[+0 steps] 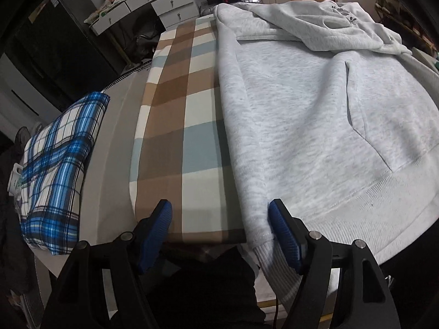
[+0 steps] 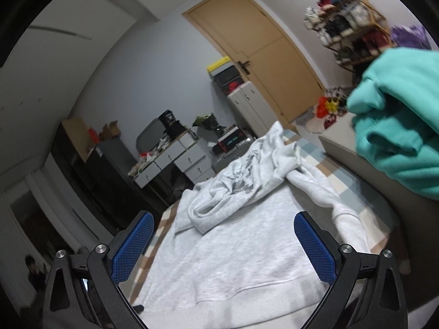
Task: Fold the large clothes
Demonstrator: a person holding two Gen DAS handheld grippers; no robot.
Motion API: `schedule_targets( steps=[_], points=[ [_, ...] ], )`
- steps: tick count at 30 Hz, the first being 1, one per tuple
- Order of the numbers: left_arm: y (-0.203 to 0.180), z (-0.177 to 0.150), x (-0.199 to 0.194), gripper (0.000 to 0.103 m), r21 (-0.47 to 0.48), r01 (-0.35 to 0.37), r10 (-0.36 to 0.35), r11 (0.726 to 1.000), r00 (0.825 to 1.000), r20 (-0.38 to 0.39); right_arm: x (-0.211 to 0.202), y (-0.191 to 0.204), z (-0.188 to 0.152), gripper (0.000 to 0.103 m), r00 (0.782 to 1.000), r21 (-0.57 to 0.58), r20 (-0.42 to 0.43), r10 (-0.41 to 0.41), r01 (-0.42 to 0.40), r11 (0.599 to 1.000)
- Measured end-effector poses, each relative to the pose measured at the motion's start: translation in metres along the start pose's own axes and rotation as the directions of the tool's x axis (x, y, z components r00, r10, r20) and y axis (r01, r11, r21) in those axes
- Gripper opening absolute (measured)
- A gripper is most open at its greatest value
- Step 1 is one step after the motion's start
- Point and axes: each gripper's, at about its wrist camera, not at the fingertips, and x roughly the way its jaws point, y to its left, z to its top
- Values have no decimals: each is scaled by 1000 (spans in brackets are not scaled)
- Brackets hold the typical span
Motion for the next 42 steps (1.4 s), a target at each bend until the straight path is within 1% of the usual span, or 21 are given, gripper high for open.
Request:
schedule_targets(
  steps=[5, 6, 7, 9, 11, 14, 16, 17, 20, 23, 25, 27, 28, 32, 33, 34, 36, 38, 39, 40, 42],
  points=[
    [21, -1, -11, 70, -59, -51, 49, 997, 999, -20, -1, -14, 2, 103, 1000, 75, -6, -21, 21, 997],
    [27, -3, -15, 70, -97, 22, -24, 995, 1000, -19, -1, -16, 3, 103, 1000, 84, -16, -25, 27, 996],
    [33, -2, -19, 70, -140, 155, -158, 978, 987, -8, 1, -17, 5, 103, 999, 87, -34, -25, 28, 996],
    [40, 1, -18, 70, -224, 393, -403, 892, 915, 0, 8, -19, 14, 103, 995, 54, -97, -35, 40, 998],
    [37, 5, -8, 70, -264, 443, -467, 857, 884, -31, 10, -21, 25, 103, 986, 3, -130, -104, 105, 994],
    [25, 6, 9, 70, -270, 437, -471, 858, 879, -72, 12, -29, 43, 103, 963, -95, -168, -212, 198, 976],
    [18, 4, 25, 70, -294, 460, -512, 838, 849, -130, 19, -41, 49, 103, 913, -171, -221, -343, 310, 935],
    [17, 3, 27, 78, -308, 476, -532, 824, 837, -130, 22, -48, 50, 103, 898, -182, -239, -369, 332, 925],
    [18, 1, 20, 79, -322, 476, -530, 818, 843, -99, 40, -65, 42, 103, 838, -215, -375, -395, 336, 917],
    [21, 0, 20, 79, -320, 500, -546, 805, 835, -67, 51, -55, 31, 103, 796, -327, -406, -449, 333, 884],
    [24, -2, 20, 78, -325, 514, -555, 794, 831, -42, 63, -51, 22, 103, 736, -406, -441, -514, 347, 845],
    [34, -9, 19, 66, -341, 506, -546, 793, 837, -28, 69, -49, 14, 103, 694, -455, -454, -559, 358, 815],
    [37, -14, 19, 52, -351, 515, -557, 782, 830, -24, 74, -46, 6, 102, 674, -490, -476, -564, 329, 807],
    [44, -18, 27, 48, -416, 577, -636, 703, 772, -4, 84, -46, -6, 89, 643, -490, -548, -535, 272, 828],
    [47, -19, 28, 48, -435, 600, -663, 672, 749, 9, 86, -50, -7, 78, 638, -458, -575, -512, 267, 848],
    [50, -20, 30, 48, -459, 646, -716, 610, 697, 31, 87, -57, -7, 66, 637, -391, -619, -460, 258, 883],
    [57, -21, 36, 49, -508, 709, -797, 489, 600, 71, 86, -64, -6, 56, 644, -314, -645, -412, 268, 911],
    [59, -22, 48, 50, -556, 712, -836, 429, 546, 55, 82, -66, -2, 52, 668, -267, -645, -371, 258, 928],
    [60, -25, 54, 50, -580, 702, -847, 412, 529, 39, 81, -68, -1, 49, 669, -253, -650, -359, 255, 933],
    [60, -28, 57, 50, -595, 681, -839, 426, 543, 21, 80, -70, -1, 48, 669, -245, -653, -355, 257, 935],
    [52, -28, 60, 52, -591, 623, -795, 512, 604, -52, 79, -72, -2, 48, 661, -250, -656, -364, 264, 931]
  ],
)
